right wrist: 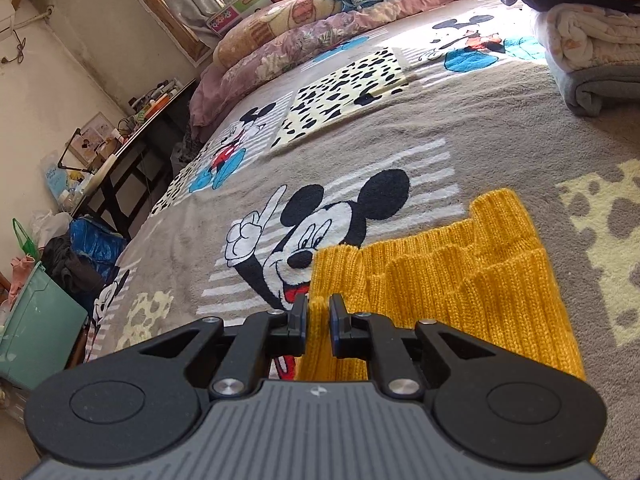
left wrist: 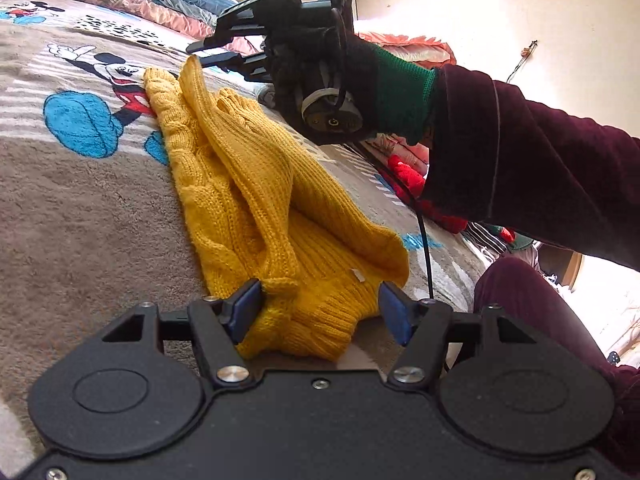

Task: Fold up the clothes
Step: 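Fold the lifted end over the sweater body and open the right gripper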

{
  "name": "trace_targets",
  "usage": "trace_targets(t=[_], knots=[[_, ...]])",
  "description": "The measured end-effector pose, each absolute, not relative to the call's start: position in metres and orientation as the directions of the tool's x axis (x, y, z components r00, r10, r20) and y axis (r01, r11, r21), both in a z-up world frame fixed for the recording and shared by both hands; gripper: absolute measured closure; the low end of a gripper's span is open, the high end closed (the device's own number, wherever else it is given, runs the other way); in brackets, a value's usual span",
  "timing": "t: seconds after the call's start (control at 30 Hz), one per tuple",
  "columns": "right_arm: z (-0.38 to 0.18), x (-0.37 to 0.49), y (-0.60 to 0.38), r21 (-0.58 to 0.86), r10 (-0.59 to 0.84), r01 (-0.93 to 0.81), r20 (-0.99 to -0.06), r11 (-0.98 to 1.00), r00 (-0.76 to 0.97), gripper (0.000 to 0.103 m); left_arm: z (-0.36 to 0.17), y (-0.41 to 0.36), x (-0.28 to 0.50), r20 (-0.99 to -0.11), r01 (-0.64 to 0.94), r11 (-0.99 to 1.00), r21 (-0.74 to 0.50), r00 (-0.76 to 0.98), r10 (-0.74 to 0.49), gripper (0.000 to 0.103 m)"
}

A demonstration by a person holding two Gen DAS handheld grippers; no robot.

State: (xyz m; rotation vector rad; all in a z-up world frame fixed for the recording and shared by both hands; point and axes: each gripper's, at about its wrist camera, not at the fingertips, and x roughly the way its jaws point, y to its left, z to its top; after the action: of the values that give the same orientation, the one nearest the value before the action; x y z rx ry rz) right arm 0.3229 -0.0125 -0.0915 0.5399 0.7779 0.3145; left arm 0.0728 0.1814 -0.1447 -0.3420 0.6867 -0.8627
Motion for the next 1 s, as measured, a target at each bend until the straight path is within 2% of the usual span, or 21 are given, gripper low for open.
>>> trace_targets(t=[0.07, 0.1, 0.13, 0.47, 0.5, 0.53, 0.6, 0.83, 1.0], knots=[[-0.085, 0.325, -0.02, 0.594, 0.466, -0.074, -0.542, 0.801, 0.699, 0.078, -0.145, 0.182, 0.073, -0.412, 0.577, 0.616, -0.537, 0.457, -0.788, 0.04], [-0.08, 0.327, -0.028, 0.608, 0.467, -0.071, -0.524, 0.791, 0.712, 0.069, -0.145, 0.181, 0.073, -0.413, 0.576, 0.617, -0.536, 0.458, -0.787, 0.04], [-0.079, 0.327, -0.032, 0.608, 0.464, -0.07, -0.521, 0.791, 0.716, 0.066, -0.145, 0.181, 0.073, -0.414, 0.575, 0.618, -0.536, 0.459, -0.786, 0.04], [-0.106, 0.309, -0.018, 0.474, 0.465, -0.149, -0.67, 0.868, 0.579, 0.067, -0.145, 0.182, 0.073, -0.415, 0.566, 0.624, -0.539, 0.466, -0.781, 0.04], [-0.109, 0.308, -0.019, 0.491, 0.476, -0.143, -0.666, 0.859, 0.575, 0.068, -0.145, 0.182, 0.073, -0.415, 0.565, 0.625, -0.539, 0.467, -0.781, 0.04], [-0.109, 0.305, -0.02, 0.498, 0.48, -0.145, -0.655, 0.855, 0.583, 0.078, -0.145, 0.182, 0.073, -0.416, 0.565, 0.625, -0.538, 0.467, -0.78, 0.04], [-0.108, 0.299, -0.022, 0.505, 0.488, -0.158, -0.631, 0.849, 0.603, 0.091, -0.145, 0.182, 0.073, -0.416, 0.564, 0.625, -0.539, 0.466, -0.781, 0.04], [-0.086, 0.289, -0.037, 0.546, 0.5, -0.181, -0.521, 0.818, 0.692, 0.094, -0.147, 0.186, 0.078, -0.404, 0.54, 0.606, -0.584, 0.454, -0.794, 0.04], [-0.106, 0.306, -0.034, 0.521, 0.471, -0.134, -0.593, 0.843, 0.653, 0.094, -0.148, 0.19, 0.082, -0.392, 0.515, 0.588, -0.624, 0.445, -0.805, 0.04]])
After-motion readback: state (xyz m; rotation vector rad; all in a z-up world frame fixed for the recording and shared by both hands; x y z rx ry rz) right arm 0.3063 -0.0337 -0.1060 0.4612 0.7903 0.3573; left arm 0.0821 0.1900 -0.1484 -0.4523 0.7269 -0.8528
